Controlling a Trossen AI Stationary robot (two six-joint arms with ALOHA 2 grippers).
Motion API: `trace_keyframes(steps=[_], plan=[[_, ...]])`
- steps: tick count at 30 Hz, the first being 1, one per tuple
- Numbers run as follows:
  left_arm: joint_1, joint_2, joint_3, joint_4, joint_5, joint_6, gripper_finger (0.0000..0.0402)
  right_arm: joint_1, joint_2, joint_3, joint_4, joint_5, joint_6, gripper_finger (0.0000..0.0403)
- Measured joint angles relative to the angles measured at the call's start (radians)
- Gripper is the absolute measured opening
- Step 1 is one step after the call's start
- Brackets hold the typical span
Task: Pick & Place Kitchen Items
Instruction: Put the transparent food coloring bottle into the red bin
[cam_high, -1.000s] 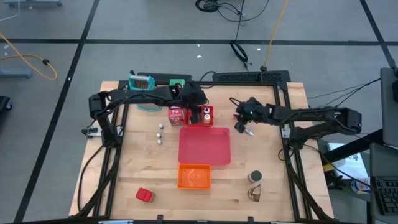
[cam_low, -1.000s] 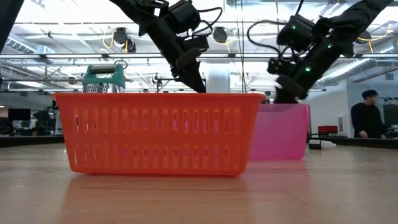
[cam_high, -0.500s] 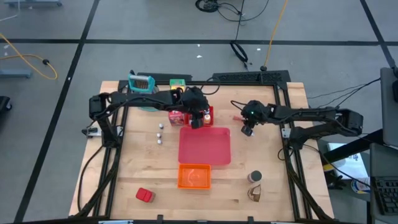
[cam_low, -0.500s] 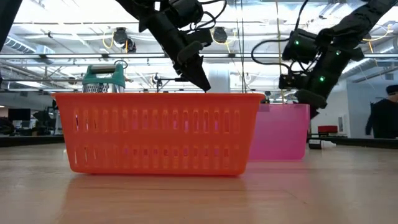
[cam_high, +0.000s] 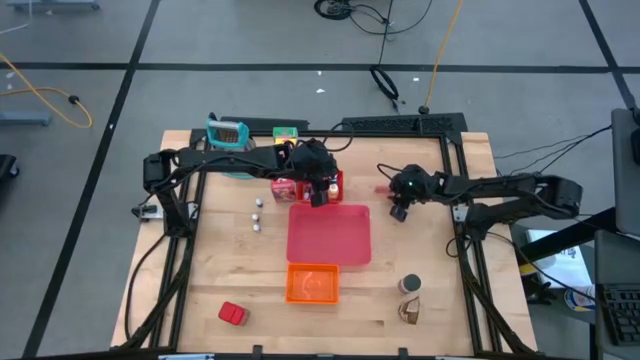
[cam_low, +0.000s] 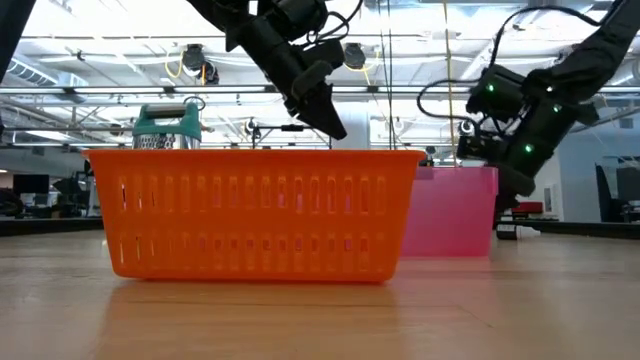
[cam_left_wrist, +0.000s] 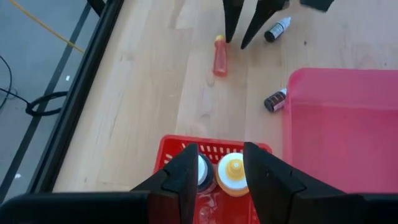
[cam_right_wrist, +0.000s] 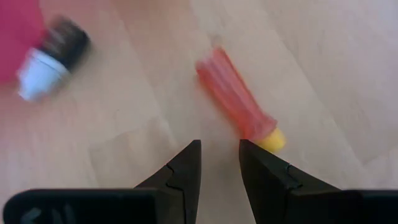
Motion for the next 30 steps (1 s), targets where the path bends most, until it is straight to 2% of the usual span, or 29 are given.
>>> trace_keyframes(steps=[7,13,24,30], plan=[[0.000,0.000,0.000,0.000,0.001,-0.001,0.0129,-0.001,0.043,-0.058,0.160,0.003,-0.031,0.0100],[0.000,0.000,0.000,-0.001,0.002,-0.001,0.0129,0.001,0.030,-0.060,0.136,0.083,-0.038,0.0100],[0.000,0.000,0.000,-0.003,0.002,0.004,0.0129,0.008,-0.081,-0.029,-0.004,0.026,-0.025,0.0100],[0.000,0.000,0.000,-0.002,0.002,0.028,0.0129,0.015,-0.126,-0.012,0.041,0.029,-0.112,0.0100]])
